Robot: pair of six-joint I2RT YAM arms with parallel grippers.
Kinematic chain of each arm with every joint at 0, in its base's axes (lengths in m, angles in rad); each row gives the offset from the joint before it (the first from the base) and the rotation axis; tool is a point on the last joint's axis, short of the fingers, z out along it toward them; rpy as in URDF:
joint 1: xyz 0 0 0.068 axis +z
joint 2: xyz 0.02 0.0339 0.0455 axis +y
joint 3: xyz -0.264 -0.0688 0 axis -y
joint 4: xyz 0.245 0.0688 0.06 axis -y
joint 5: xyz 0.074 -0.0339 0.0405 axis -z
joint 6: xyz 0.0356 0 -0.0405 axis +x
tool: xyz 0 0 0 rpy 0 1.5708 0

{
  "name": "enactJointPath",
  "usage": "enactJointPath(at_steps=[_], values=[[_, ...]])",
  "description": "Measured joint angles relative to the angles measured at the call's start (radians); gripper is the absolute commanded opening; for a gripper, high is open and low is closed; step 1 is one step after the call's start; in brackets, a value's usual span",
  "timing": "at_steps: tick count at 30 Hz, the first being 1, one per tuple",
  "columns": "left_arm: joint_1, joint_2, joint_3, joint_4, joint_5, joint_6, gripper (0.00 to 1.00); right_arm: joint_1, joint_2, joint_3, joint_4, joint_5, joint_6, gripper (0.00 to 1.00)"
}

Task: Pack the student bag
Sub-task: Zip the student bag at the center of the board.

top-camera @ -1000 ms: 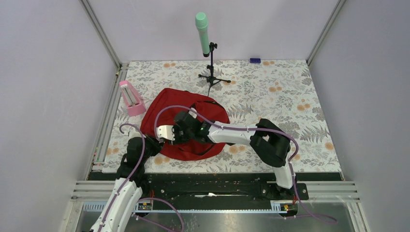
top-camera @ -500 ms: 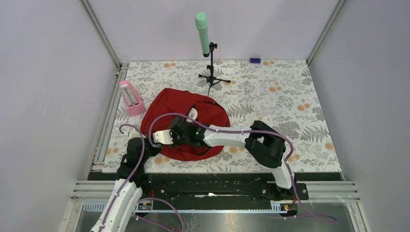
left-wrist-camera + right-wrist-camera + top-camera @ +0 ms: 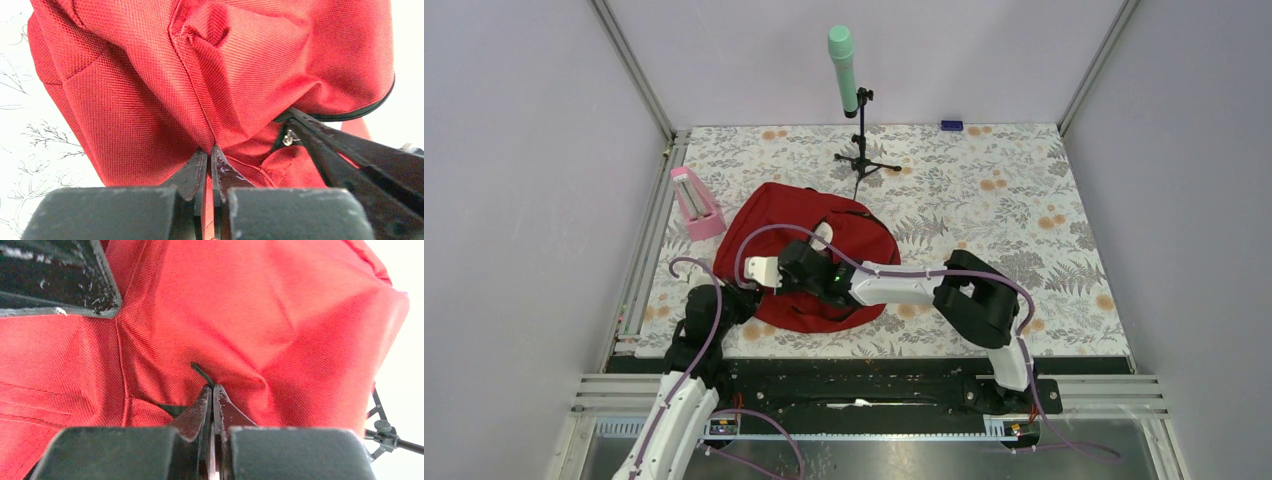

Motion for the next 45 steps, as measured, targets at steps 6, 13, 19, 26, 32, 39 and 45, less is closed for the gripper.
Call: enactJointPath(at_steps=[6,13,19,26,32,39,45], values=[[0.0,-0.006,0.003,-0.006,-0.005,-0.003,0.0,-0.019,-0.115,-0.036,0.032,-0.052,0.134,0.0],[-0.002,-0.037,0.022,-0.008,-0.005,-0.016,0.0,-0.035,-0.202,-0.08,0.063,-0.074,0.259,0.0],[-0.003,-0.092,0.028,-0.035,-0.019,-0.03,0.0,-0.08,-0.217,-0.135,0.12,-0.069,0.349,0.0],[-0.008,-0.119,0.06,-0.06,-0.025,-0.045,0.0,-0.094,-0.311,-0.227,0.205,-0.079,0.429,0.0],[-0.01,-0.12,0.08,-0.061,-0.025,-0.048,0.0,-0.097,-0.359,-0.275,0.265,-0.077,0.475,0.0],[-0.01,-0.121,0.095,-0.066,-0.025,-0.053,0.0,-0.097,-0.399,-0.314,0.315,-0.073,0.501,0.0],[-0.01,-0.116,0.129,-0.084,-0.027,-0.02,0.34,-0.103,-0.415,-0.281,0.264,-0.113,0.502,0.0]])
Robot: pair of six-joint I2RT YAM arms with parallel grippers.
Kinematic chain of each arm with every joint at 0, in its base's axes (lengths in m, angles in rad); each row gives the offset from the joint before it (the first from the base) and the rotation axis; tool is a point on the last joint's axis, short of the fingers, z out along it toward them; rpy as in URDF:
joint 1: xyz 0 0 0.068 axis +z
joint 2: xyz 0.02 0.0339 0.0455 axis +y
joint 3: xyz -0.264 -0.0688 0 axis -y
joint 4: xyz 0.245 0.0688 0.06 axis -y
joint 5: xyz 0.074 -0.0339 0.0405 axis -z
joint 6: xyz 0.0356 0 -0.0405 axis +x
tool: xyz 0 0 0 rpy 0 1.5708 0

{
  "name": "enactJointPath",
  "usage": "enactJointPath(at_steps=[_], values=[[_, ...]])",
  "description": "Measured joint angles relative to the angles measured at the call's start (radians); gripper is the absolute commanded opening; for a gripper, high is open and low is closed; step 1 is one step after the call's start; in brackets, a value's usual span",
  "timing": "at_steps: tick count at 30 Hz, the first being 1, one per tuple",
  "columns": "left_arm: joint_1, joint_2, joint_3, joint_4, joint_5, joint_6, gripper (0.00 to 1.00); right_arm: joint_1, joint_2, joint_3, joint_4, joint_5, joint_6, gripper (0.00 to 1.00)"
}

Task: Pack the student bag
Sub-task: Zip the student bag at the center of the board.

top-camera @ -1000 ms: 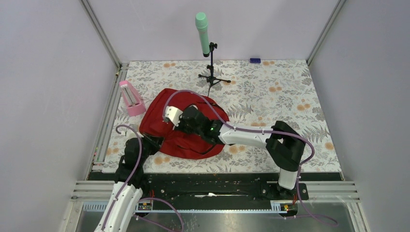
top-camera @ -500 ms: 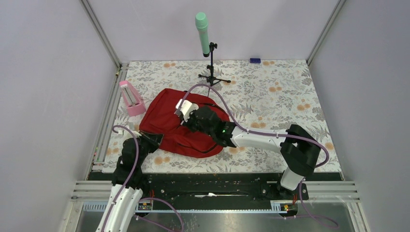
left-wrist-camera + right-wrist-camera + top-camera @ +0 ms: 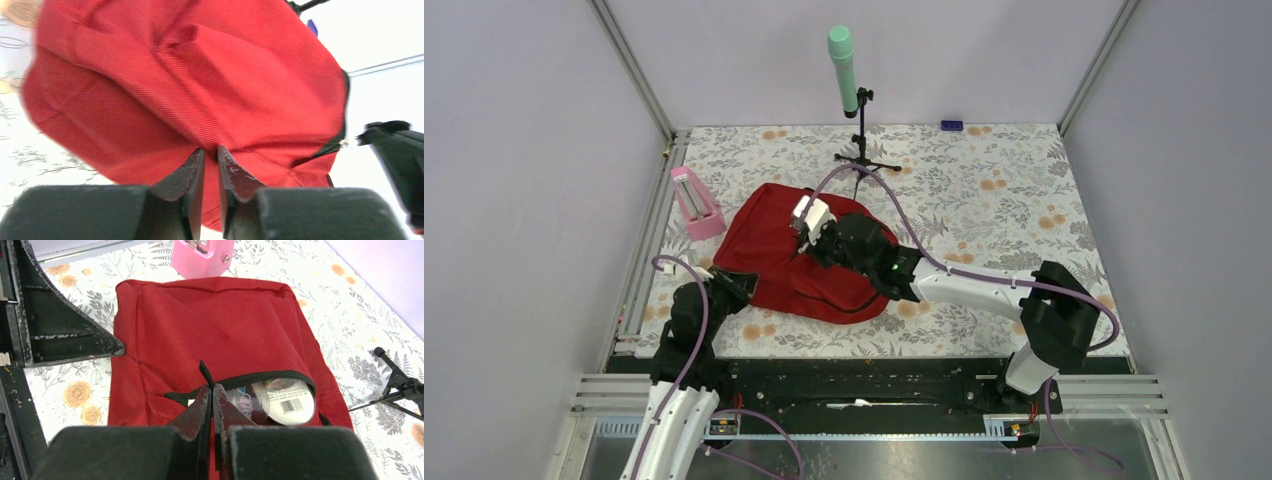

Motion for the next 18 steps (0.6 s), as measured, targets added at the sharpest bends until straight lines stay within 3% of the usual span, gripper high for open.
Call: enactJointPath(at_steps=[2,4,9,18], values=[[0.002,0.016,0.026,-0.031,-0.02,0.049,0.56,-0.013,-0.001,0.029,-0.033,-0.026,0.002,0.0],[0.008,0.041,0.056,-0.063,-0.042,0.102,0.64,-0.034,-0.005,0.052,-0.054,-0.051,0.015,0.0],[0.011,0.091,0.147,-0.075,-0.029,0.211,0.65,-0.06,-0.007,0.064,-0.092,-0.097,0.062,0.0],[-0.068,0.1,0.173,0.106,0.151,0.3,0.65,-0.061,-0.007,0.081,-0.13,-0.095,0.172,0.0]])
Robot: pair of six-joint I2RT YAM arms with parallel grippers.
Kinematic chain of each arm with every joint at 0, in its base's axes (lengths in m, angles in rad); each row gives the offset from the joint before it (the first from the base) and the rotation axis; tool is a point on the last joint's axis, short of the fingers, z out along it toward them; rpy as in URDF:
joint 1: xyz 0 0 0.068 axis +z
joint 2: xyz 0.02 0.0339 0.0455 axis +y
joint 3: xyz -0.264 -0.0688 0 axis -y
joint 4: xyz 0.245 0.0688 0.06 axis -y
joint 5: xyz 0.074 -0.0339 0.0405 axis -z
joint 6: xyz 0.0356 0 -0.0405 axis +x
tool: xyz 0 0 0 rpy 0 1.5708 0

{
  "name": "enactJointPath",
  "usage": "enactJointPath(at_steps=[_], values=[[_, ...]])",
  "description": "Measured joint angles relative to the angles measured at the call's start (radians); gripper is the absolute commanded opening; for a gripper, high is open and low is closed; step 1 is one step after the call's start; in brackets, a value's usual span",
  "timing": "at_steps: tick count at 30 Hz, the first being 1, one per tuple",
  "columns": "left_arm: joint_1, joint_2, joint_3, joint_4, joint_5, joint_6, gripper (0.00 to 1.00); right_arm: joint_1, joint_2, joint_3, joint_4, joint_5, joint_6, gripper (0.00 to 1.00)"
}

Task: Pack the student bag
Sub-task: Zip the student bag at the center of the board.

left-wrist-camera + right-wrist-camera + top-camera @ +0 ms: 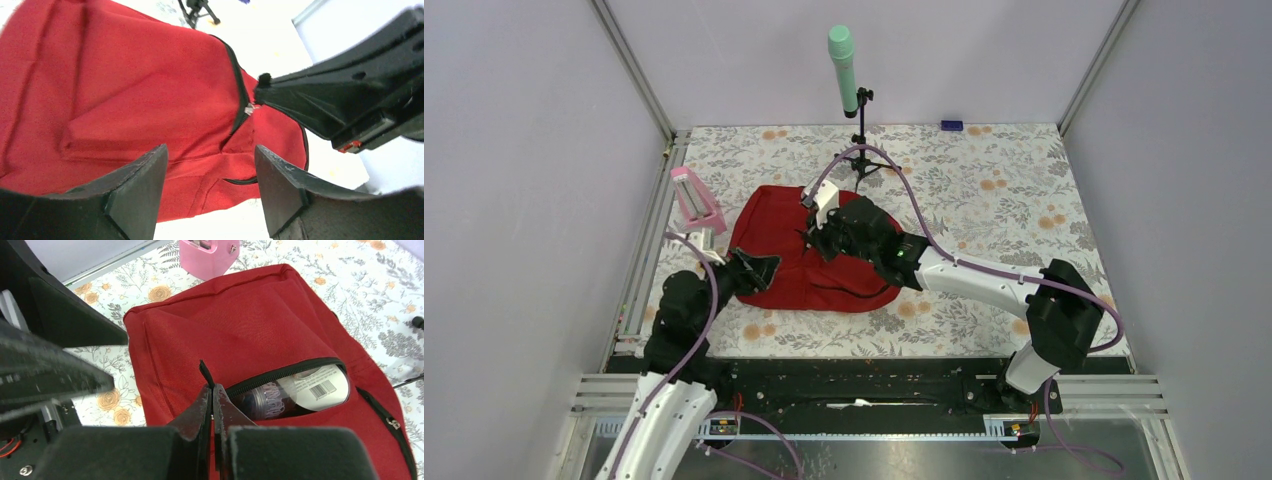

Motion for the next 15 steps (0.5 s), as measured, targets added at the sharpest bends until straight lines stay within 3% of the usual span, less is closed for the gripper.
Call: enactJointPath(at_steps=[5,10,15], values=[[-0.198,0.122,0.008,0.052,-0.017,0.077,0.7,0.0,0.0,0.007,-0.028,-0.001,0.053,0.0],[-0.433,0.251,0.032,0.08,-0.183,0.18,0.7,-0.001,0.0,0.02,-0.039,-0.006,0.084,0.0],[-0.534,0.338,0.062,0.116,-0.341,0.244,0.7,-0.004,0.0,0.022,-0.052,-0.026,0.105,0.0]])
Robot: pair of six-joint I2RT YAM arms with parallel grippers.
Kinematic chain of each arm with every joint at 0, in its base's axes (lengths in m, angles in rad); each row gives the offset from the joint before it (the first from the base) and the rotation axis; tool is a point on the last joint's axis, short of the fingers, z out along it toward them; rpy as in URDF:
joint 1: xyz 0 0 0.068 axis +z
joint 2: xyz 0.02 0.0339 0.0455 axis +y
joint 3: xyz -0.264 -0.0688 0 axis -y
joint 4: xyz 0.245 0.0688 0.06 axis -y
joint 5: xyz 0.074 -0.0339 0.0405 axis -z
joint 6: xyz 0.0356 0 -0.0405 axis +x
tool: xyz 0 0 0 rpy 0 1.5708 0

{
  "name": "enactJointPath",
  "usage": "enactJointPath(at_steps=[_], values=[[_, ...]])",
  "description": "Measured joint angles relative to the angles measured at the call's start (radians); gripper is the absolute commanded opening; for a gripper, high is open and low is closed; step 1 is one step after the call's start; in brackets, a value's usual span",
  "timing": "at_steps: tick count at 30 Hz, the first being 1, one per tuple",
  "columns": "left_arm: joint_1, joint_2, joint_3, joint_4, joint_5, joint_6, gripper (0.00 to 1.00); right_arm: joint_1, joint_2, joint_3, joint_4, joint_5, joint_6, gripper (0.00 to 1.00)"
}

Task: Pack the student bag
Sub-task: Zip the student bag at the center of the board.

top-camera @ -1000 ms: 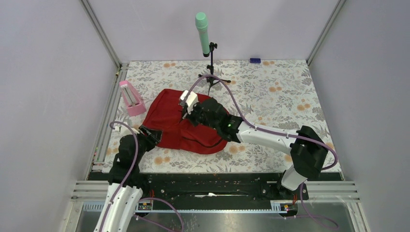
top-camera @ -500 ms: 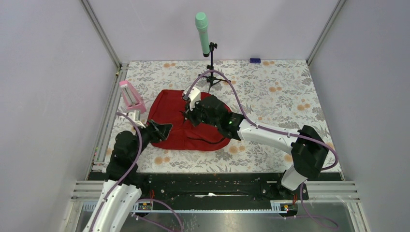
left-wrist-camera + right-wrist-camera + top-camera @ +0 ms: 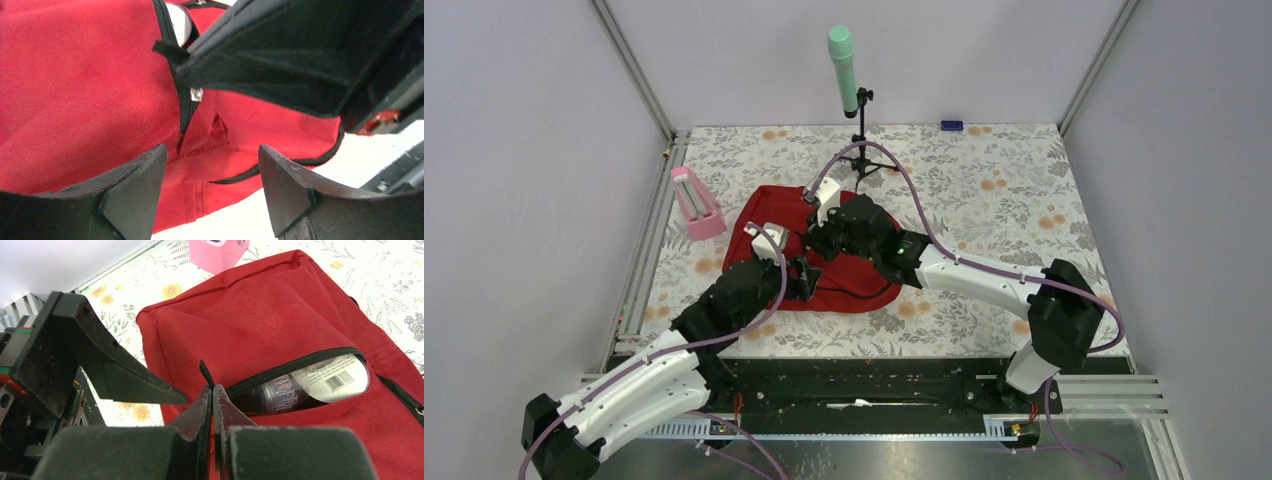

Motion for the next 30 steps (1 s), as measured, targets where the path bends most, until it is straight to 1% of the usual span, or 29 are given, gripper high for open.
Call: enactJointPath(at_steps=[2,5,8,11,16,23,26,27,30], values=[[-0.029,0.026,0.013,0.03,-0.079,0.028,0.7,-0.001,0.0,0.0,-0.001,-0.003,0.006,0.0],[-0.049,0.043,0.016,0.092,-0.153,0.058,0.71,-0.001,0.0,0.0,-0.001,-0.005,0.011,0.0],[-0.054,0.061,0.016,0.152,-0.203,0.075,0.7,-0.002,0.0,0.0,-0.001,-0.011,0.018,0.0],[-0.055,0.093,0.016,0.186,-0.236,0.086,0.62,-0.006,0.0,0.002,-0.001,-0.014,0.026,0.0],[-0.056,0.122,-0.004,0.234,-0.261,0.093,0.4,-0.009,0.0,0.002,-0.001,-0.021,0.037,0.0],[-0.06,0.121,-0.042,0.286,-0.272,0.087,0.22,-0.009,0.0,0.002,-0.006,0.003,0.054,0.0],[-0.064,0.12,-0.059,0.316,-0.269,0.084,0.02,-0.008,0.0,0.002,-0.007,0.022,0.068,0.0],[-0.064,0.118,-0.065,0.325,-0.267,0.083,0.0,-0.008,0.0,0.002,-0.007,0.029,0.073,0.0],[-0.065,0.11,-0.08,0.341,-0.265,0.082,0.0,-0.008,0.003,0.002,-0.008,0.052,0.086,0.0]])
